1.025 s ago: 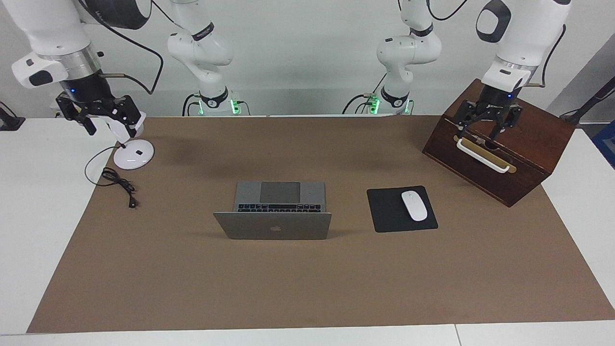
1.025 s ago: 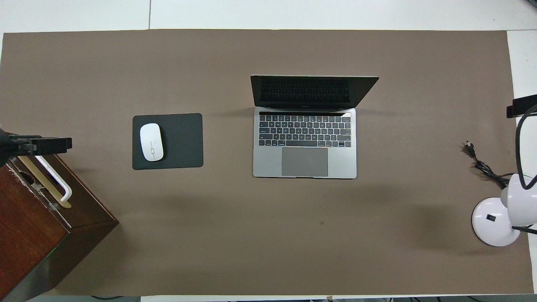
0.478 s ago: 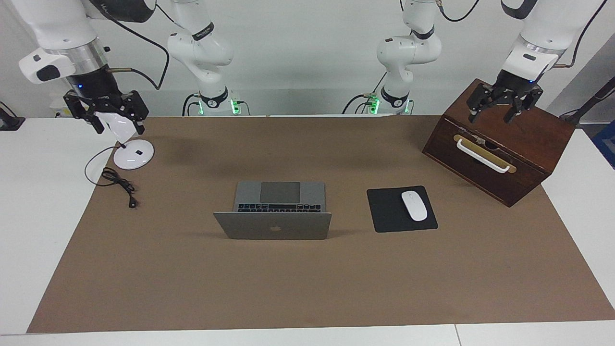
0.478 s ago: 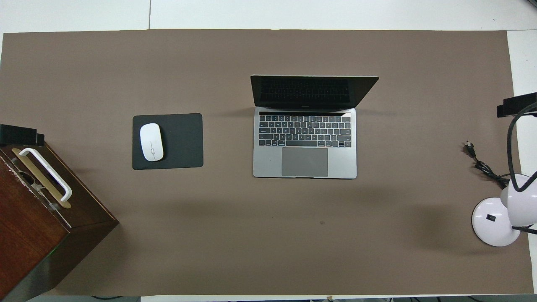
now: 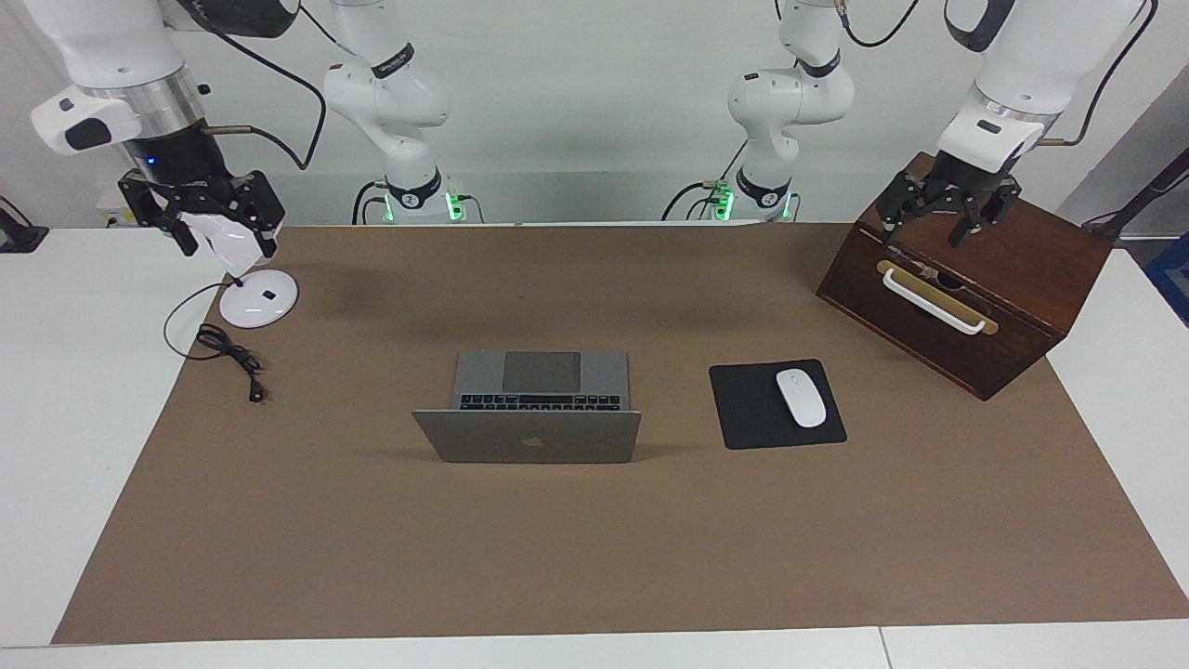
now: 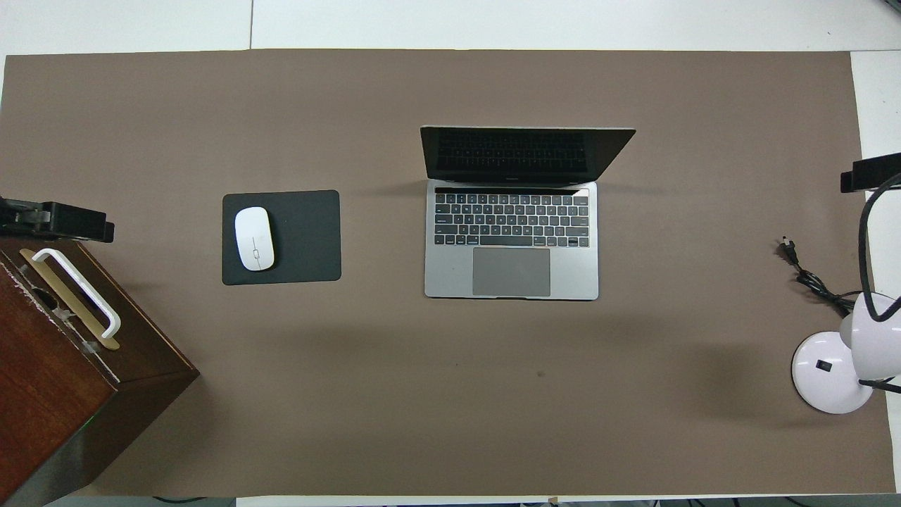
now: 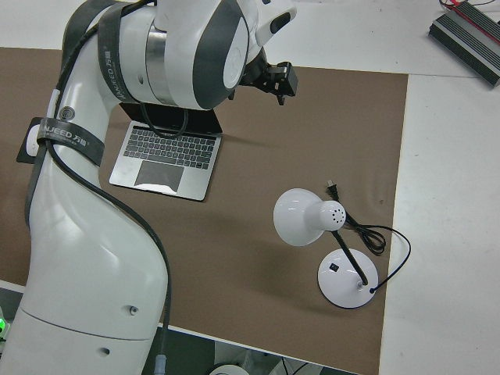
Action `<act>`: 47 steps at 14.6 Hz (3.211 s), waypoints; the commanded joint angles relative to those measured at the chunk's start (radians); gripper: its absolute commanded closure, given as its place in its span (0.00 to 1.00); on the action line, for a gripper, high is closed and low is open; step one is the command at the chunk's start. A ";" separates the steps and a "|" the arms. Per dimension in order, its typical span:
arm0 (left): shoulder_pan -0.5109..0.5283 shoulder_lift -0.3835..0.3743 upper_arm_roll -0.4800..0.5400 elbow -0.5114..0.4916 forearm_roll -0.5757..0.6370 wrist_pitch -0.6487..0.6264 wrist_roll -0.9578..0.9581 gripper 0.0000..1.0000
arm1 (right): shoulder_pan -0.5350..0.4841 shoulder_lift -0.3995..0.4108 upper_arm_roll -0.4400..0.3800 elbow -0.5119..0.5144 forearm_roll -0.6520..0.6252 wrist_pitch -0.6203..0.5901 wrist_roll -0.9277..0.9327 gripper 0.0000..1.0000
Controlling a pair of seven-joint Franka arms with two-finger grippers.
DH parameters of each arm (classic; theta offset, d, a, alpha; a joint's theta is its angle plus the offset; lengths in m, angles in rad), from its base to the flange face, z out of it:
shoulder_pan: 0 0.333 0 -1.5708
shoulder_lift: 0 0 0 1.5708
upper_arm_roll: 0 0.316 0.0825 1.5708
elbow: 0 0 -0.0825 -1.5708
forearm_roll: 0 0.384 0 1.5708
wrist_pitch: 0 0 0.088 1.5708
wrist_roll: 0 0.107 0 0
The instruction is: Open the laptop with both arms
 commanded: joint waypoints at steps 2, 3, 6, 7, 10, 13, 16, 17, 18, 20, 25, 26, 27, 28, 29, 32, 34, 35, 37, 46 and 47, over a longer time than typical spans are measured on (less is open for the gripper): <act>-0.002 -0.010 0.005 -0.014 0.023 0.009 -0.016 0.00 | 0.030 -0.003 -0.031 0.005 0.035 -0.024 -0.070 0.00; -0.008 -0.010 0.005 -0.012 0.023 0.009 -0.016 0.00 | 0.099 -0.006 -0.093 0.004 0.035 -0.024 -0.065 0.00; -0.011 -0.010 0.005 -0.014 0.023 0.013 -0.013 0.00 | 0.184 -0.007 -0.195 0.005 0.034 -0.021 -0.065 0.00; -0.008 -0.010 0.005 -0.014 0.023 0.015 -0.011 0.00 | 0.183 -0.003 -0.196 0.008 0.031 -0.022 -0.068 0.00; 0.000 -0.010 0.006 -0.014 0.023 0.004 -0.014 0.00 | 0.176 -0.005 -0.198 0.010 0.032 -0.027 -0.070 0.00; 0.003 -0.011 0.006 -0.014 0.022 0.010 -0.014 0.00 | 0.176 -0.007 -0.201 0.010 0.031 -0.040 -0.070 0.00; 0.003 -0.011 0.005 -0.014 0.009 0.016 -0.013 0.00 | 0.176 -0.013 -0.201 0.002 0.029 -0.057 -0.068 0.00; 0.003 -0.011 0.005 -0.015 0.009 0.016 -0.013 0.00 | 0.176 -0.013 -0.201 0.001 0.029 -0.065 -0.065 0.00; 0.003 -0.011 0.005 -0.017 0.009 0.016 -0.013 0.00 | 0.176 -0.013 -0.201 0.001 0.028 -0.068 -0.065 0.00; 0.003 -0.013 0.005 -0.025 0.009 0.015 -0.013 0.00 | 0.176 -0.013 -0.201 0.002 0.022 -0.091 -0.065 0.00; 0.003 -0.022 0.008 -0.038 0.009 0.015 -0.011 0.00 | 0.178 -0.019 -0.201 -0.002 0.022 -0.109 -0.065 0.00; 0.003 -0.024 0.009 -0.037 0.009 0.010 -0.011 0.00 | 0.178 -0.019 -0.201 -0.002 0.022 -0.114 -0.065 0.00; 0.003 -0.022 0.011 -0.037 0.009 0.006 -0.011 0.00 | 0.178 -0.019 -0.201 -0.004 0.020 -0.114 -0.065 0.00; 0.003 -0.024 0.011 -0.038 0.009 0.004 -0.011 0.00 | 0.178 -0.019 -0.203 -0.004 0.020 -0.114 -0.067 0.00; 0.003 -0.024 0.011 -0.038 0.009 0.006 -0.011 0.00 | 0.178 -0.019 -0.203 -0.004 0.020 -0.116 -0.068 0.00; 0.003 -0.024 0.012 -0.037 0.009 0.006 -0.011 0.00 | 0.178 -0.020 -0.203 -0.004 0.018 -0.117 -0.068 0.00; 0.003 -0.024 0.014 -0.037 0.009 0.004 -0.011 0.00 | 0.178 -0.020 -0.204 -0.007 0.018 -0.117 -0.068 0.00; 0.003 -0.024 0.014 -0.037 0.009 0.006 -0.011 0.00 | 0.178 -0.020 -0.204 -0.007 0.018 -0.117 -0.068 0.00; 0.003 -0.024 0.014 -0.037 0.009 0.003 -0.011 0.00 | 0.178 -0.020 -0.204 -0.007 0.018 -0.117 -0.068 0.00; 0.003 -0.024 0.014 -0.037 0.009 0.003 -0.011 0.00 | 0.176 -0.020 -0.204 -0.006 0.018 -0.116 -0.070 0.00; 0.003 -0.024 0.014 -0.037 0.009 0.003 -0.011 0.00 | 0.178 -0.020 -0.204 -0.007 0.020 -0.116 -0.070 0.00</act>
